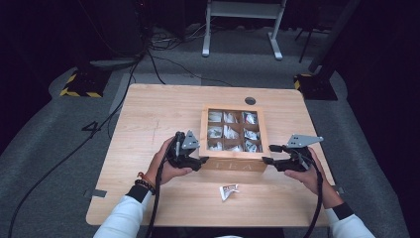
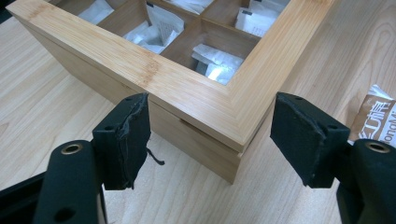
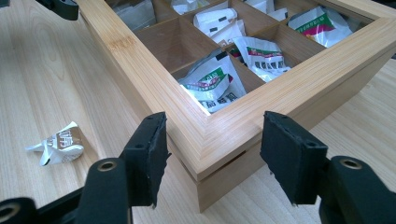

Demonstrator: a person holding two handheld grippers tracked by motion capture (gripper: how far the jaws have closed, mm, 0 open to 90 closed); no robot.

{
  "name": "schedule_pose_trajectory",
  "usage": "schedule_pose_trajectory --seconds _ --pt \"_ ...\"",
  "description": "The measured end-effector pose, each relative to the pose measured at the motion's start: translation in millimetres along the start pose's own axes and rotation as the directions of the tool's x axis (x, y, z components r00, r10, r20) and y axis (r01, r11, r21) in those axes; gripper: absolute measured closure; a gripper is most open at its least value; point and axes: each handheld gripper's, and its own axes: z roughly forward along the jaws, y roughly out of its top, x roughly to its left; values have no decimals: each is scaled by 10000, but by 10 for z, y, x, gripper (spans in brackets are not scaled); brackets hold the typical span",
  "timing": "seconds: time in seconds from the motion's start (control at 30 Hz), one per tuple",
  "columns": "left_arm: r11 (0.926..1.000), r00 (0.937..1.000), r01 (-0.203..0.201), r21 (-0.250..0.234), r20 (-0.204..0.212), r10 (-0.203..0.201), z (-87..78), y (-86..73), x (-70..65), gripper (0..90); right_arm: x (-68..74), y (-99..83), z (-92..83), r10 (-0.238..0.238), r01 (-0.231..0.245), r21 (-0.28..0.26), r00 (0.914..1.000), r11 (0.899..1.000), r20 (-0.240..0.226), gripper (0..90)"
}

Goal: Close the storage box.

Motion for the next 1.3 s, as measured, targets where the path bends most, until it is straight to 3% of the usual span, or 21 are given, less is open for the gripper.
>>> schedule_pose_trajectory --seconds 0.23,0.4,0.6,0.7,0.83,1.07,1.13,1.23,1.3 --pt "9993 9996 -277 263 -58 279 63 -5 -32 293 14 -16 16 -82 81 73 9999 9999 103 388" --pt "9983 9976 -498 289 -458 511 30 14 -67 284 32 -18 -11 -303 299 136 9990 9995 324 376" --pt "9996 9966 -266 -16 -774 264 -129 9 -30 251 38 30 -138 -476 484 -146 9974 9987 549 368" --pt "9995 9927 -265 -160 -1178 244 -197 7 -5 250 23 55 -170 -338 354 -249 9974 9991 635 372" --pt "9996 9933 -88 -284 -1155 55 -250 5 21 250 22 66 -165 -366 382 -160 9954 9991 886 379" --pt "9998 9889 -212 58 -1469 218 -352 -57 41 240 -10 59 -257 -340 369 -247 9933 9990 1100 370" --pt "9999 9880 -137 104 -1536 151 -389 -88 47 228 -9 36 -296 -638 655 -59 9858 9978 1551 355" --pt "10000 9862 -23 19 -1654 26 -454 -152 50 205 -17 -11 -364 -631 670 -195 9858 9976 1554 340" --pt "10000 9843 15 70 -1764 -2 -497 -196 50 204 -19 -40 -412 -681 726 -191 9815 9972 1789 332"
